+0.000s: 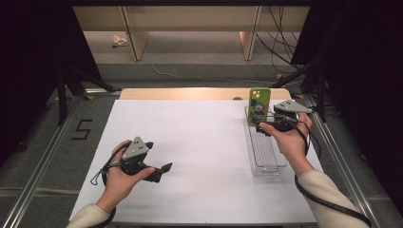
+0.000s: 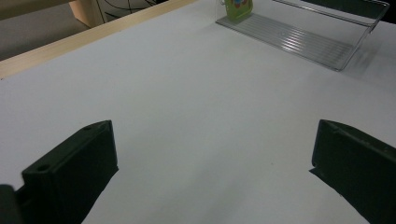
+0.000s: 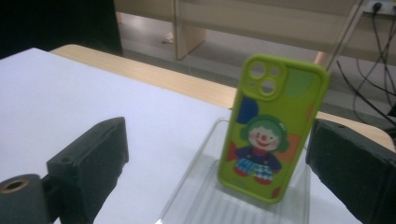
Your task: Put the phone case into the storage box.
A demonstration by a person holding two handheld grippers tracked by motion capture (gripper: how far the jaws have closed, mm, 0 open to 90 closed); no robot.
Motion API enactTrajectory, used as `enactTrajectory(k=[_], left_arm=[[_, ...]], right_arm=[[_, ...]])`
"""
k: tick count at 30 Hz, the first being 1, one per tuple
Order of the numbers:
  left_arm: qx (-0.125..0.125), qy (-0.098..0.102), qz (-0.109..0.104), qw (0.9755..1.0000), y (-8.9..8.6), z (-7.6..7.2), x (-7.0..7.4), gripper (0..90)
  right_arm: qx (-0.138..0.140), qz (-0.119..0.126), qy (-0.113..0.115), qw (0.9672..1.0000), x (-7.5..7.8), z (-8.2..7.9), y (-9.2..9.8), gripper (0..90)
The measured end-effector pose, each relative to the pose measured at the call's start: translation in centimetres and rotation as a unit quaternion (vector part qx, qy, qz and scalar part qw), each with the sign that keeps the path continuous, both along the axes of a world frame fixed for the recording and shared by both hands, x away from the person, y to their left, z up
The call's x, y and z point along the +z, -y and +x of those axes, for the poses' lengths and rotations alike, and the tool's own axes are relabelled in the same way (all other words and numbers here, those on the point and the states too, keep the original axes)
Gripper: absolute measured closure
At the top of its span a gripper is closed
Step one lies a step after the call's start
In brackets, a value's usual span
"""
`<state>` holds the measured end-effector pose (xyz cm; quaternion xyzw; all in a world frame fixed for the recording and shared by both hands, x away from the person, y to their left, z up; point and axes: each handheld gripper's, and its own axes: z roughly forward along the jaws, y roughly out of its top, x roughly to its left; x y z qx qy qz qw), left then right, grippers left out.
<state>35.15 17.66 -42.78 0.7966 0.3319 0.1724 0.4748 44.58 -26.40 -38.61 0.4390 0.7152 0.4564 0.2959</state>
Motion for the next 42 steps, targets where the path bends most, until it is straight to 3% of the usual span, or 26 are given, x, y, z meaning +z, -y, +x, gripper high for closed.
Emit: enactTrajectory(k=[14,21,42], left_arm=[[0.000,0.000,-0.001,1.0000,0.1,0.0,0.0,0.0],[0.000,0.001,-0.002,1.0000,0.0,0.0,0.0,0.0],[0.002,0.003,-0.003,1.0000,-0.1,0.0,0.1,0.0]], right_arm=[[0.050,0.014,-0.006,0.9986,-0.9,-4.0,0.5,8.1],[0.071,0.024,0.006,0.9972,-0.9,-5.7,0.6,9.1],[0.105,0.032,0.000,0.9939,-1.6,-8.1,1.5,10.8]])
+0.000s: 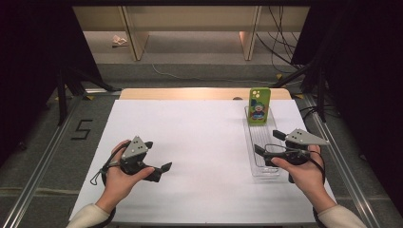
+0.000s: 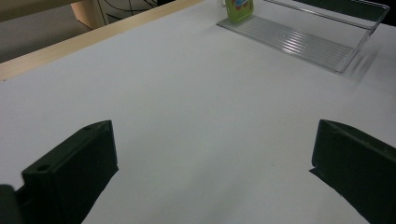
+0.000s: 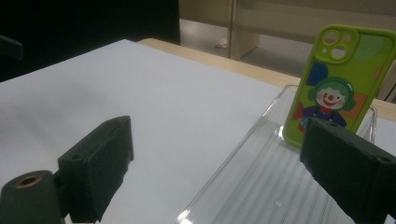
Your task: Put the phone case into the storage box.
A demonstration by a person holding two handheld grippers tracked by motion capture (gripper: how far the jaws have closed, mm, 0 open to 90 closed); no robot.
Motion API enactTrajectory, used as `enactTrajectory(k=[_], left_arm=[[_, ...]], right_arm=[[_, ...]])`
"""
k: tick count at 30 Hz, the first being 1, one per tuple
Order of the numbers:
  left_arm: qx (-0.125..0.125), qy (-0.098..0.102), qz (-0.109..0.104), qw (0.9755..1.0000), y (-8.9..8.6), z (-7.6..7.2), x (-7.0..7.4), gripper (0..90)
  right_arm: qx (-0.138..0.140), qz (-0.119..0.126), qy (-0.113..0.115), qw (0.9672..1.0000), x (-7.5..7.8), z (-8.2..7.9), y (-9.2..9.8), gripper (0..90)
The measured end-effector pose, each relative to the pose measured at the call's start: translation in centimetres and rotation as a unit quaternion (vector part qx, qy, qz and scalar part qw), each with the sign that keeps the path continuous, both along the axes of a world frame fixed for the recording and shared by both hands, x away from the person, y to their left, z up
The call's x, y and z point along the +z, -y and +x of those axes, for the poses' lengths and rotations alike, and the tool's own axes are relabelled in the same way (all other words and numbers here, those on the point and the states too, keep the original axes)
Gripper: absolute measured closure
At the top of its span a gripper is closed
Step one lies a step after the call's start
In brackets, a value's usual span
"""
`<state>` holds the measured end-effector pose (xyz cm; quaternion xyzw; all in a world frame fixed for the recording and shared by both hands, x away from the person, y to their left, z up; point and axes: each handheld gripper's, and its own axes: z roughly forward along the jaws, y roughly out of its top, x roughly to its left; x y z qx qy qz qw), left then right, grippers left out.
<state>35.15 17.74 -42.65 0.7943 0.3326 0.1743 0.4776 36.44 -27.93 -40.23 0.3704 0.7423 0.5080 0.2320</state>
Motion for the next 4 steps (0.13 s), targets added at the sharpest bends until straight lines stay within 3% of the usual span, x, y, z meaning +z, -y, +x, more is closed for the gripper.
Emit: enactTrajectory(k=[4], left_arm=[[0.001,0.001,-0.002,1.0000,-0.01,0.03,0.01,0.0]], right_arm=[[0.004,0.000,-0.002,1.0000,-0.08,0.01,-0.07,10.8]])
